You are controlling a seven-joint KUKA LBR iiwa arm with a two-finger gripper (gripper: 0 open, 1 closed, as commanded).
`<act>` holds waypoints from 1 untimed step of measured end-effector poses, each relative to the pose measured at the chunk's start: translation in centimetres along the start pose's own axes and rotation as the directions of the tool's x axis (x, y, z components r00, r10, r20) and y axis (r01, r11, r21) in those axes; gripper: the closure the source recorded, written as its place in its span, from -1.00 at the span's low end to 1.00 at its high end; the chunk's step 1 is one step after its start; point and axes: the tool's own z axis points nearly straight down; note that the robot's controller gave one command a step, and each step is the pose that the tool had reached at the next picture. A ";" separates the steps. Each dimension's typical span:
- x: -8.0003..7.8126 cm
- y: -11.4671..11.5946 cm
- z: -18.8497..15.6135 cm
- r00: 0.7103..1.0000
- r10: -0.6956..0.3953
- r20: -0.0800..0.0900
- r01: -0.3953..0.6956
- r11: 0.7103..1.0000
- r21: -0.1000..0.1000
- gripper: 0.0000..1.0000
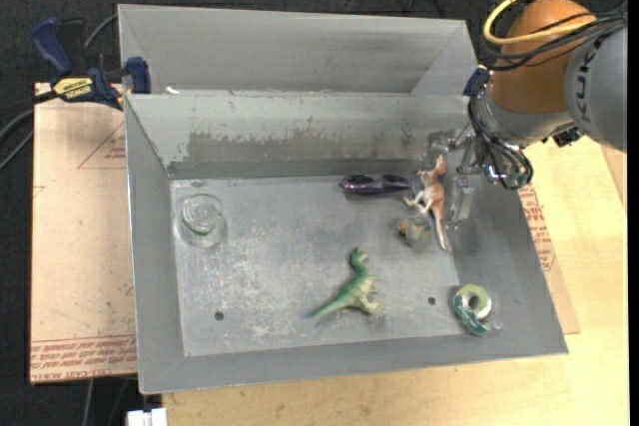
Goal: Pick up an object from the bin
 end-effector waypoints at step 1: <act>-0.2 0.1 -0.5 1.000 -0.003 0.007 0.003 1.000 0.001 -1.00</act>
Offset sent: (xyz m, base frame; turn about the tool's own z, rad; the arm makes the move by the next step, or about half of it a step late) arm -0.0124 0.0271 -0.0581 0.2483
